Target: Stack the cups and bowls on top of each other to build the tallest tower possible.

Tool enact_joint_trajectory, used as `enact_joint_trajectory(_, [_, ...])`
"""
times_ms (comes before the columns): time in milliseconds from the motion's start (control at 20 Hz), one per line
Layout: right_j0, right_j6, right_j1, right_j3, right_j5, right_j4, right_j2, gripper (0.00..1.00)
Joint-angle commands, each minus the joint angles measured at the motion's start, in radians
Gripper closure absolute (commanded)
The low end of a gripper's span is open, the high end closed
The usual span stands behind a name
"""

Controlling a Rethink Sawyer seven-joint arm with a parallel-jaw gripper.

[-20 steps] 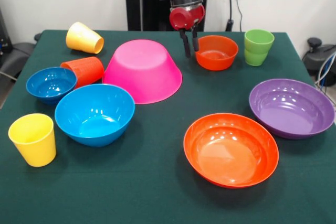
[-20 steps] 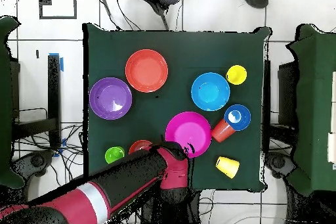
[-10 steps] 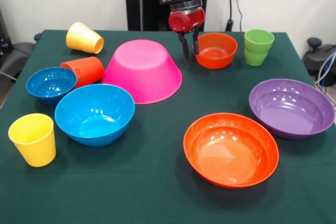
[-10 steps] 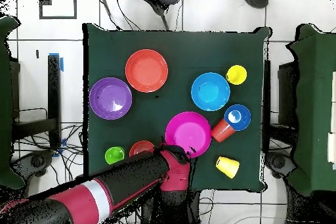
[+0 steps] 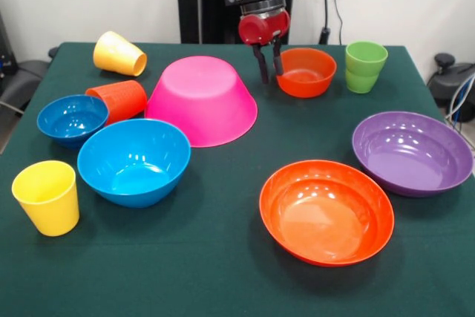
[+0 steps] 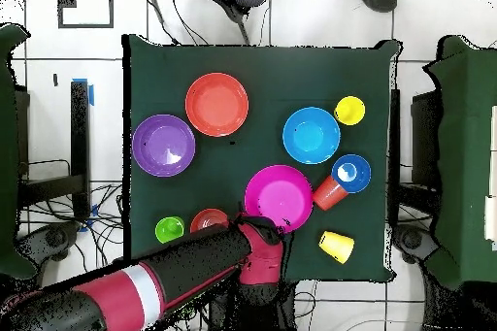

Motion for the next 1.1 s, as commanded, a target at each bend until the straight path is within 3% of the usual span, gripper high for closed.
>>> enact_joint_trajectory(50, [0.038, -0.224, 0.033, -0.004, -0.007, 0.009, 0.120, 0.00])
enact_joint_trajectory(200, [0.046, -0.192, 0.013, 0.002, -0.006, -0.025, 0.112, 0.00])
enact_joint_trajectory(1100, [0.048, -0.196, 0.033, -0.005, 0.004, -0.026, 0.104, 0.00])
